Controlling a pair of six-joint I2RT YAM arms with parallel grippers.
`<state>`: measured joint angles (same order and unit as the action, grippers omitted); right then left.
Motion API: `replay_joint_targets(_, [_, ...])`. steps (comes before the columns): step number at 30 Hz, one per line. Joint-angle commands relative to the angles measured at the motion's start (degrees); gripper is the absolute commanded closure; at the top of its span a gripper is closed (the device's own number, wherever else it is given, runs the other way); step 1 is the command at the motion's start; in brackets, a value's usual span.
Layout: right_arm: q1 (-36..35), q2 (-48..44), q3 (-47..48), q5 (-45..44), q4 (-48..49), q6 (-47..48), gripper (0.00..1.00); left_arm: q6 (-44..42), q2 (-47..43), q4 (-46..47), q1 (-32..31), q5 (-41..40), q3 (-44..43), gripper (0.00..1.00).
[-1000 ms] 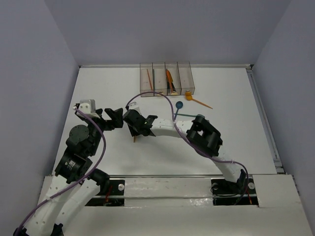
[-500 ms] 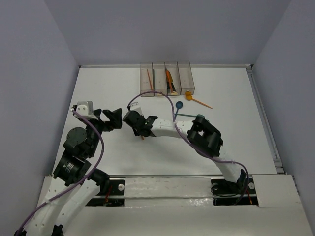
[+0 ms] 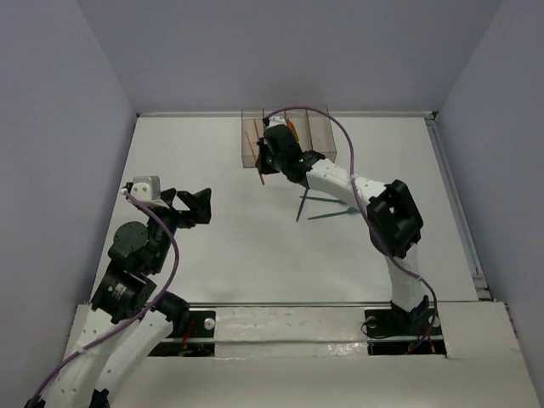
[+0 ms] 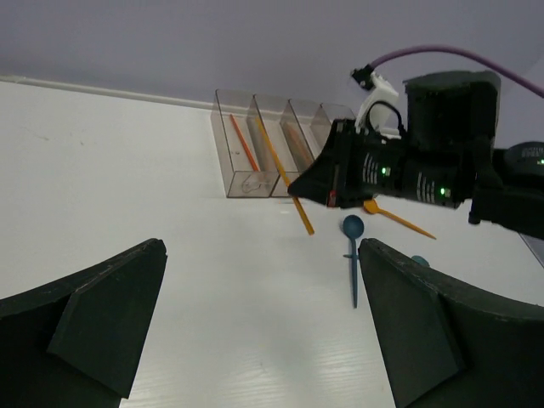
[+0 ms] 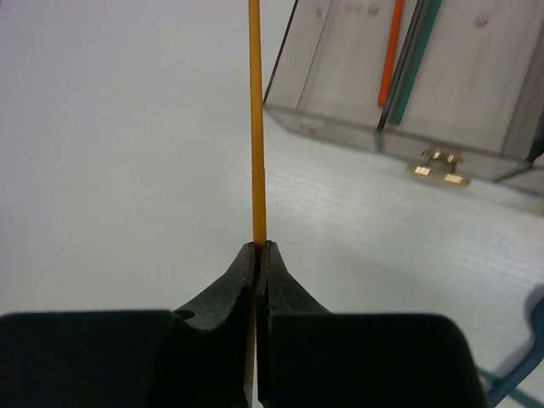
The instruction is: Sort the eating utensils into containers
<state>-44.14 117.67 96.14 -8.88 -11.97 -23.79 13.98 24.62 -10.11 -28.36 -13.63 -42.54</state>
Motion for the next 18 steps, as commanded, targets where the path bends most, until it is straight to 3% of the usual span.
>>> replay_joint_targets(1, [5.7, 6.3, 12.5, 7.1, 3.5, -0.4, 1.00, -0.1, -0.5, 1.7, 0.5, -0.7, 0.3, 0.01])
replay_joint_targets(13, [11.4, 27.6, 43.8, 11.5, -1.0, -5.1, 1.00, -0.4, 0.3, 2.1, 0.5, -0.7, 0.4, 0.01])
replay_joint_targets(18, [11.4, 29.2, 43.2, 14.0, 2.8, -6.6, 1.00, -0.4, 0.6, 2.3, 0.5, -0.6, 0.4, 0.01])
